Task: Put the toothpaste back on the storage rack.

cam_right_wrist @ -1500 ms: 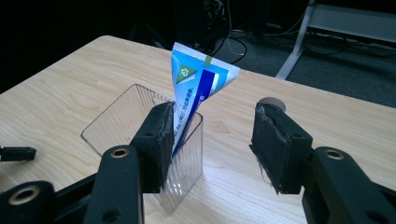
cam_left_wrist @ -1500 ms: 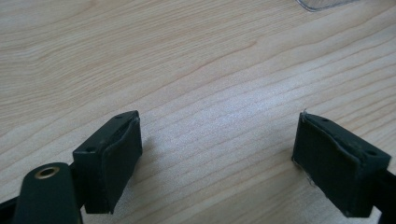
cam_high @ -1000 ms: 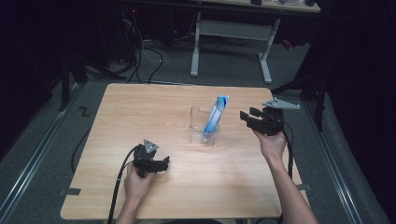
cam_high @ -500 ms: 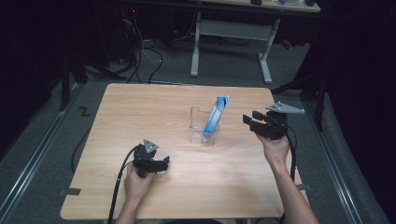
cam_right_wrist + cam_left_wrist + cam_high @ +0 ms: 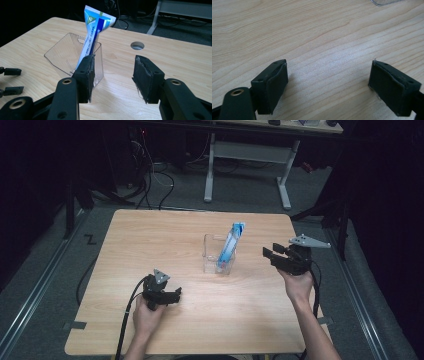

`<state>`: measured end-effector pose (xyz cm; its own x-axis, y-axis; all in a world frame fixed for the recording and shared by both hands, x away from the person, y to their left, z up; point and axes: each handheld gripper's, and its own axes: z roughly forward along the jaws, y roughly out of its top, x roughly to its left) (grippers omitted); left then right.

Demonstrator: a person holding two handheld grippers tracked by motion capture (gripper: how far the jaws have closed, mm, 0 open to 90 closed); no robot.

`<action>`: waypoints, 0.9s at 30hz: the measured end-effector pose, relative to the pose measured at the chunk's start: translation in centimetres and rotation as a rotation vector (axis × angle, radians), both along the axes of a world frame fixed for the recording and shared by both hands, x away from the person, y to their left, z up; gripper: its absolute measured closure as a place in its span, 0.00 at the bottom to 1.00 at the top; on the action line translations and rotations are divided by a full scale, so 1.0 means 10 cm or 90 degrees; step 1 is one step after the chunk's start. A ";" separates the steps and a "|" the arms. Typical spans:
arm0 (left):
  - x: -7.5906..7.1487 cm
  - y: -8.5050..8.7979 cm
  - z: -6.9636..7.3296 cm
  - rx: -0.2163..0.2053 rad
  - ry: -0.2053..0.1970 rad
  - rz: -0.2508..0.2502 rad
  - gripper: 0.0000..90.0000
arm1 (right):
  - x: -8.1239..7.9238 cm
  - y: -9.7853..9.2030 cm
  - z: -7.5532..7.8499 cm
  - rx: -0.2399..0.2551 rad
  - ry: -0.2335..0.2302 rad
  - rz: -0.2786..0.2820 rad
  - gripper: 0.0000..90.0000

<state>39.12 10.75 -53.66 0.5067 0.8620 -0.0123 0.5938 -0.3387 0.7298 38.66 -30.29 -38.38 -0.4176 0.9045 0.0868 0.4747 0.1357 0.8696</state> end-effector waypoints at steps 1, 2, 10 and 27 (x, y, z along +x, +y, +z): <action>0.00 0.00 0.00 0.000 0.000 0.000 0.18 | -0.01 0.00 -0.01 0.002 0.001 -0.001 0.57; 0.00 0.00 0.00 0.000 0.000 0.000 0.18 | -0.02 -0.01 -0.01 0.003 0.001 -0.001 0.57; 0.00 0.00 0.00 0.000 0.000 0.000 0.18 | -0.09 -0.04 -0.09 0.008 0.006 -0.005 0.58; 0.00 0.00 0.00 0.000 0.000 0.000 0.18 | -0.19 -0.07 -0.25 0.029 0.012 -0.002 0.58</action>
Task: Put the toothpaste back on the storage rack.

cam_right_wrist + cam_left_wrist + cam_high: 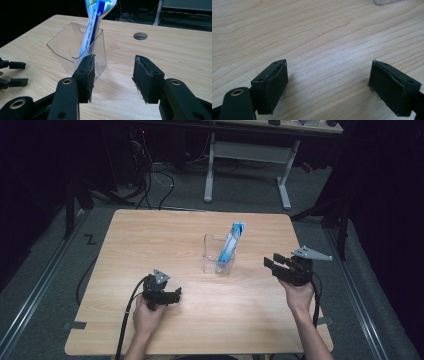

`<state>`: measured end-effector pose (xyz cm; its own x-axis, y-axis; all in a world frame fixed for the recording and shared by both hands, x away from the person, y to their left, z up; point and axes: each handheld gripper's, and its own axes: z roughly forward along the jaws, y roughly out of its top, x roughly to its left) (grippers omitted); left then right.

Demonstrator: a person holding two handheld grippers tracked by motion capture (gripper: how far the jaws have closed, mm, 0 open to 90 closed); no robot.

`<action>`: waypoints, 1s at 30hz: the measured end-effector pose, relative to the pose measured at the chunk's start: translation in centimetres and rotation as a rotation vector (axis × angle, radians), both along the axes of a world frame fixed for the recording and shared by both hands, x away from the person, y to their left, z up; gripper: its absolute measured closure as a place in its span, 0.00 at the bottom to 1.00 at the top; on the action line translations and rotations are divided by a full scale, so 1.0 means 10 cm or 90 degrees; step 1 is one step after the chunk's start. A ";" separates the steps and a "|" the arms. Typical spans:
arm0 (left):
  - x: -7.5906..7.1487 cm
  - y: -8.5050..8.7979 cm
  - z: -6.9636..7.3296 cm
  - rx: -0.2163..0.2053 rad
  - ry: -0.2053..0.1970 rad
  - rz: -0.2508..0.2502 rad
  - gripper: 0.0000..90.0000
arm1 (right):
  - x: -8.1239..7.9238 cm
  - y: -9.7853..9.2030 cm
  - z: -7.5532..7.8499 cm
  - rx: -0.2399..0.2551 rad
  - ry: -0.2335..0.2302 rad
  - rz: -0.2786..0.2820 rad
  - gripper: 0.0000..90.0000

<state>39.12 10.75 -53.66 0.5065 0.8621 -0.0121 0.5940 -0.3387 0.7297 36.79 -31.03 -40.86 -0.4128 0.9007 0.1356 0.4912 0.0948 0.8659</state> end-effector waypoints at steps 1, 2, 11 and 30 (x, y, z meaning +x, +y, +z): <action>0.00 0.00 0.00 0.000 0.000 0.000 0.18 | 0.00 0.00 -0.01 0.002 0.000 0.000 0.58; 0.00 0.00 0.00 0.000 0.000 0.000 0.18 | -0.01 0.00 -0.02 0.003 0.000 0.001 0.58; 0.00 0.00 0.00 0.000 0.000 0.000 0.18 | -0.02 -0.01 -0.09 0.019 -0.005 -0.010 0.58; 0.00 0.00 0.00 0.000 0.000 0.000 0.18 | 0.05 0.05 -0.44 0.024 0.023 -0.024 0.58</action>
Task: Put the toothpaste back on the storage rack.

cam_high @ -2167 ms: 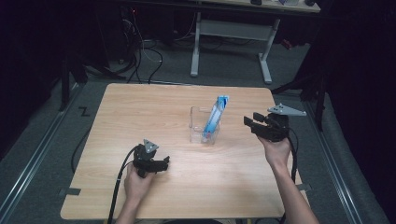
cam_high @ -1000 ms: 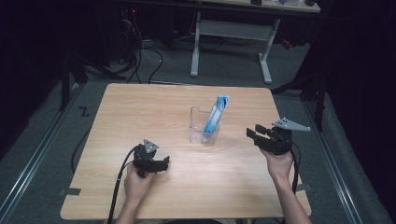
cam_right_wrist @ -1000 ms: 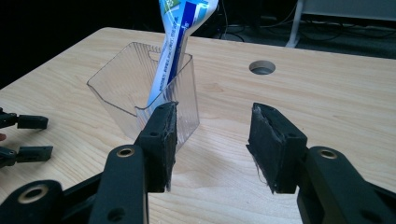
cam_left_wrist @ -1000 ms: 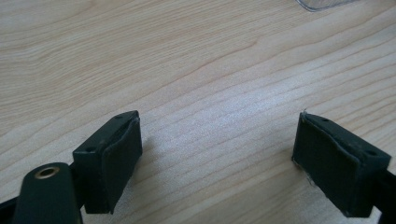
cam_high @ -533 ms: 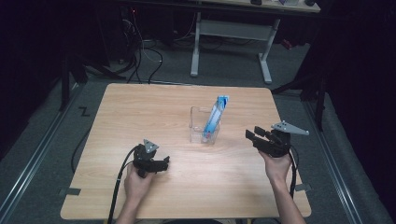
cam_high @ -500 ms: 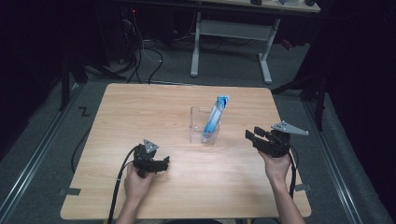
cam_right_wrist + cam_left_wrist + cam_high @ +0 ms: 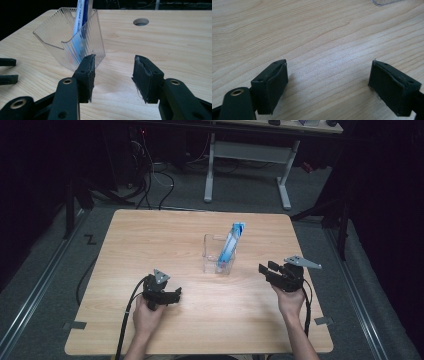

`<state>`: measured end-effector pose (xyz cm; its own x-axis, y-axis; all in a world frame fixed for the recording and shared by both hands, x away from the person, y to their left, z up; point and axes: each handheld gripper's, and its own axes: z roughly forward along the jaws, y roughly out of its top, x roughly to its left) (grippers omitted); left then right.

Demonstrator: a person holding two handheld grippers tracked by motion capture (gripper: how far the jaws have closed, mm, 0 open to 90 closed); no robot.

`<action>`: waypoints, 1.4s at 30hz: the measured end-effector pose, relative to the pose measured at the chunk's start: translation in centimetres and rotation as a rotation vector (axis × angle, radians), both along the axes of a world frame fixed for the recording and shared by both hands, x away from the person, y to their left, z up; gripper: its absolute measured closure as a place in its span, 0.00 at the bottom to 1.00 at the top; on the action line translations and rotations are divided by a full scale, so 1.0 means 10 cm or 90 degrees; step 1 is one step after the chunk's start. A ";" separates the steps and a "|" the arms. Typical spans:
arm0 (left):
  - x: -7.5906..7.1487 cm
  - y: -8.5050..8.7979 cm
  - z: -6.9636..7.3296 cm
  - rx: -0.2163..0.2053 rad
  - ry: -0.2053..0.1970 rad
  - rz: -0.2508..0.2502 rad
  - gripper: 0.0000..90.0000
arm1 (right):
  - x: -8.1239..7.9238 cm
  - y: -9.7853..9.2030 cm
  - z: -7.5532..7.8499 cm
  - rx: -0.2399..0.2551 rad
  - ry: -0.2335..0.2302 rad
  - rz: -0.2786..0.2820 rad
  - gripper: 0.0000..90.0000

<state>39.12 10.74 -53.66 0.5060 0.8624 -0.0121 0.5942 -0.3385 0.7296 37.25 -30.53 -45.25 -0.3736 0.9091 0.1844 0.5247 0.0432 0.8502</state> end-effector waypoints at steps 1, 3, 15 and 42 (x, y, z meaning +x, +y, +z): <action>0.00 0.00 0.00 0.000 0.000 0.000 0.18 | 0.00 0.01 -0.02 0.001 0.005 0.000 0.58; 0.00 0.00 0.00 0.000 0.000 0.000 0.18 | 0.01 0.02 -0.04 -0.001 0.007 -0.001 0.58; 0.00 0.00 0.00 0.000 0.000 0.000 0.18 | 0.07 0.14 -0.22 -0.024 0.028 0.005 0.58; 0.00 0.00 0.00 0.000 0.000 0.000 0.18 | 0.21 0.32 -0.54 -0.089 0.082 0.012 0.59</action>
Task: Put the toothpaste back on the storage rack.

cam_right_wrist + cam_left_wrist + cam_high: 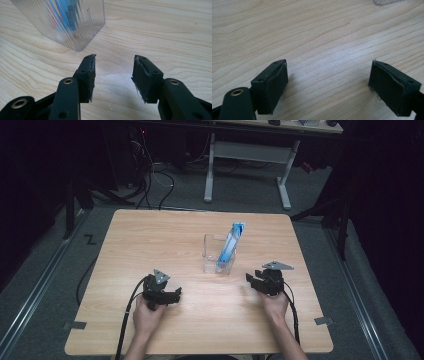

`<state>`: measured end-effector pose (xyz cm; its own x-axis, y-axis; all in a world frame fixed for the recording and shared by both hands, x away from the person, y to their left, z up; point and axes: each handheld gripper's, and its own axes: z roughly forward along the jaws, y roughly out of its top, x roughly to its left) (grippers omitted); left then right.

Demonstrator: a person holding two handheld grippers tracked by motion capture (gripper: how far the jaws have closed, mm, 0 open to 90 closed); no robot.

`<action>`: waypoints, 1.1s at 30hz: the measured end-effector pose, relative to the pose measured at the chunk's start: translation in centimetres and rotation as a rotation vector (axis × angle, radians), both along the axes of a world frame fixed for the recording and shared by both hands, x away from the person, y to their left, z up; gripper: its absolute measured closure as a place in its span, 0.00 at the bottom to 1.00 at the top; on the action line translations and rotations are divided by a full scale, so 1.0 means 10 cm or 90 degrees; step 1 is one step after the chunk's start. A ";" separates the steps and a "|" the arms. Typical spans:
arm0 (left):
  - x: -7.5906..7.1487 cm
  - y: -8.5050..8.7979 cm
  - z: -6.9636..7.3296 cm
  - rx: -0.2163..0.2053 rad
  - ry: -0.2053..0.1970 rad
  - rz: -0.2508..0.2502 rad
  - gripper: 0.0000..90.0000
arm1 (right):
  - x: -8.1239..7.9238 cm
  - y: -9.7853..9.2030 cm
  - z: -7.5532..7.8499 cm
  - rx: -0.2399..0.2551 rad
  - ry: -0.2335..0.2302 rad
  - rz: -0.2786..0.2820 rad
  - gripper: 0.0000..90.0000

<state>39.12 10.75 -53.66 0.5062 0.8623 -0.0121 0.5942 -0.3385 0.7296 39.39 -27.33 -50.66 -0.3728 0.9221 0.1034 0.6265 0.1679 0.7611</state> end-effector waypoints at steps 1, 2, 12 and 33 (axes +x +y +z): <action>0.00 0.00 0.00 0.000 0.000 0.000 0.18 | 0.01 0.01 -0.01 0.000 0.006 -0.001 0.59; 0.00 0.00 0.00 0.000 0.000 0.000 0.18 | 0.01 0.02 -0.03 -0.002 0.005 0.001 0.59; 0.00 0.00 0.00 0.000 0.000 0.000 0.18 | 0.06 0.09 -0.12 -0.023 0.020 0.006 0.57; 0.00 0.00 0.00 0.000 0.000 0.000 0.18 | 0.10 0.17 -0.22 -0.079 0.018 0.000 0.54</action>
